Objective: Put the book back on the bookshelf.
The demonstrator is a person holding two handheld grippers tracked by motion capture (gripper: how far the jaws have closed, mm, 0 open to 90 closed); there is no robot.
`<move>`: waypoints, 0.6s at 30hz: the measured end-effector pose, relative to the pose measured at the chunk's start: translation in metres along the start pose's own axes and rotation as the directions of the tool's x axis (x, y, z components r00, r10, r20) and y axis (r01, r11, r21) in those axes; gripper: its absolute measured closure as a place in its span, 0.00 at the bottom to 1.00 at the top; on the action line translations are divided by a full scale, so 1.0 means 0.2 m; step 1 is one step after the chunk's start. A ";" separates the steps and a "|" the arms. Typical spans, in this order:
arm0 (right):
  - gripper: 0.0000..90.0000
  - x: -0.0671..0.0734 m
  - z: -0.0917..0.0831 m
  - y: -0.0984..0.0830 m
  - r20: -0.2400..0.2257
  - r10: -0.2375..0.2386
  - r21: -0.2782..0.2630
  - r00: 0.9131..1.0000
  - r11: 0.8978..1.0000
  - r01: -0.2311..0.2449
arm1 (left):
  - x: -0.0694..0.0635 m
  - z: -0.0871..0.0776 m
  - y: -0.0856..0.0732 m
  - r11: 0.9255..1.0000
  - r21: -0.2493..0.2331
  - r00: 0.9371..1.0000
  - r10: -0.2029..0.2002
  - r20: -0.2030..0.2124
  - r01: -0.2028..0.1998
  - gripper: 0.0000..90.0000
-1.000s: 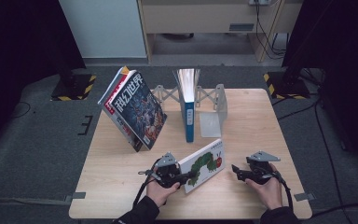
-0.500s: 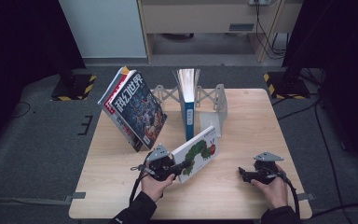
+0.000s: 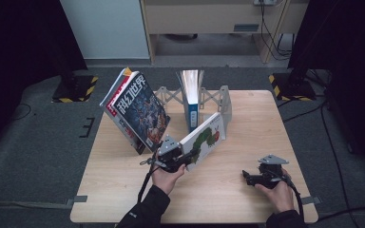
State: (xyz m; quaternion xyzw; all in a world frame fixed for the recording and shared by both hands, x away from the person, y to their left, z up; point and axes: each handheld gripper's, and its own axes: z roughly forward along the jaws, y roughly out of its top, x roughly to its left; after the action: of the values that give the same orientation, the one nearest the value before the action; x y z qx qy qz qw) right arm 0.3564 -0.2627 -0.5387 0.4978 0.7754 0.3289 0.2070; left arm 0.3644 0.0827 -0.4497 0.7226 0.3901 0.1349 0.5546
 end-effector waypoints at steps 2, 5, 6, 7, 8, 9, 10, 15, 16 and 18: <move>0.08 0.00 0.00 0.00 0.000 0.000 0.000 1.000 1.000 0.000 | 0.00 0.03 0.00 1.000 -0.010 1.000 -0.005 -0.007 0.005 0.83; 0.08 0.00 0.00 0.00 0.000 0.000 0.001 1.000 1.000 0.000 | 0.00 0.08 0.01 1.000 -0.020 1.000 -0.007 -0.022 0.006 0.83; 0.08 0.00 0.00 0.00 0.000 0.001 0.001 1.000 1.000 -0.001 | 0.00 0.10 0.01 1.000 -0.020 0.999 -0.002 -0.032 0.002 0.83; 0.08 0.00 0.00 0.00 0.000 0.000 0.001 1.000 1.000 0.000 | 0.00 0.12 0.01 1.000 -0.023 0.999 0.003 -0.040 -0.004 0.83; 0.08 0.00 0.00 0.00 0.000 0.000 0.001 1.000 1.000 0.000 | 0.00 0.13 0.01 1.000 -0.025 0.999 0.003 -0.047 -0.004 0.83; 0.08 0.00 0.00 0.00 -0.001 0.000 0.001 1.000 1.000 0.000 | 0.00 0.15 0.01 1.000 -0.030 0.999 -0.005 -0.052 0.004 0.83; 0.08 0.00 0.00 0.00 -0.002 0.005 0.001 1.000 1.000 -0.005 | 0.00 0.17 0.00 0.999 -0.035 0.998 -0.013 -0.059 0.011 0.83; 0.07 0.00 0.00 0.00 -0.001 0.002 0.001 1.000 1.000 -0.002 | 0.02 0.24 -0.01 0.999 -0.035 0.997 -0.035 -0.072 0.033 0.83; 0.07 0.00 0.00 0.00 -0.001 0.002 0.001 1.000 1.000 -0.002 | 0.03 0.25 -0.02 0.999 -0.033 0.997 -0.031 -0.077 0.028 0.83; 0.07 0.00 0.00 0.00 -0.001 0.002 0.001 1.000 1.000 -0.002 | 0.02 0.28 -0.03 0.999 -0.028 0.995 -0.018 -0.093 0.016 0.83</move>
State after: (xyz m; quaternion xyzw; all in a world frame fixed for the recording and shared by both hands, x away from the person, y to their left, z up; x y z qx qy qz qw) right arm 0.3566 -0.2621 -0.5388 0.4986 0.7751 0.3291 0.2058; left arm 0.4002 0.0470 -0.4765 0.7044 0.4198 0.1692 0.5468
